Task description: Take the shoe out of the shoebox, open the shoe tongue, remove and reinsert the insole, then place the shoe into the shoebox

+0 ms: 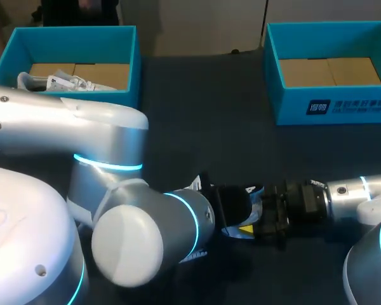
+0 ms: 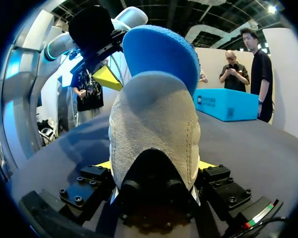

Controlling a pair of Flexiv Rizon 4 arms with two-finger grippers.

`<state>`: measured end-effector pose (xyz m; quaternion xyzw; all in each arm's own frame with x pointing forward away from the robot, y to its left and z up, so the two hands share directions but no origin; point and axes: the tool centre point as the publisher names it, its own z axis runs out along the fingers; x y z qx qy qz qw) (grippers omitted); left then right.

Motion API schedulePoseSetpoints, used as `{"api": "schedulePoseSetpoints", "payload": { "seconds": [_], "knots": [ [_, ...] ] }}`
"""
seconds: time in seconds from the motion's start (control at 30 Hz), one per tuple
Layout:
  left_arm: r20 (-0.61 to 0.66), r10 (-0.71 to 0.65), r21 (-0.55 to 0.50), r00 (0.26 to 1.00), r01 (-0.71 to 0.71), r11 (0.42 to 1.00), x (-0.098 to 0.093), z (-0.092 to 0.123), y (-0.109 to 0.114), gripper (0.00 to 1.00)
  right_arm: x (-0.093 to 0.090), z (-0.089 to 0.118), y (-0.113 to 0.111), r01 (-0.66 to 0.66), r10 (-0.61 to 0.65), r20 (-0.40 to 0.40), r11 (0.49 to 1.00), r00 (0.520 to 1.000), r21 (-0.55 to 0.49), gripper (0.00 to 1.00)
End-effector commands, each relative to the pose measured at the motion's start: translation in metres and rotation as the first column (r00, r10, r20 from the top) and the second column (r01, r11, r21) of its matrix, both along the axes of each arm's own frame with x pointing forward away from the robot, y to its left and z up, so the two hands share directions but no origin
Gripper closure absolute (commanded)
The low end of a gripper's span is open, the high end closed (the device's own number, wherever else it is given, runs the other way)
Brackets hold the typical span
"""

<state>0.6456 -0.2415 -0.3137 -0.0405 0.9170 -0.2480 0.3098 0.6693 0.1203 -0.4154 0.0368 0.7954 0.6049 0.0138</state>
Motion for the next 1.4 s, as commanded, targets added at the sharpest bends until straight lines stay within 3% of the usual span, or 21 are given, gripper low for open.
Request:
{"api": "schedulePoseSetpoints", "payload": {
  "seconds": [0.03, 0.6, 1.4],
  "knots": [
    [0.01, 0.001, -0.003, 1.0, -0.001, 1.0, -0.001, -0.003, -0.001, 0.62, -0.001, 0.001, 0.001, 0.001, -0.001, 0.0, 1.0, 1.0, -0.004, 1.0],
    [0.036, 0.015, -0.025, 0.999, -0.014, 1.0, 0.004, -0.017, -0.01, 0.64, -0.001, 0.001, 0.001, 0.001, -0.001, 0.0, 1.0, 1.0, -0.004, 1.0],
    [0.038, 0.018, -0.031, 0.999, -0.017, 0.999, 0.005, -0.017, -0.011, 0.64, -0.001, 0.001, 0.001, 0.001, -0.001, 0.0, 1.0, 1.0, -0.004, 1.0]
  ]
}}
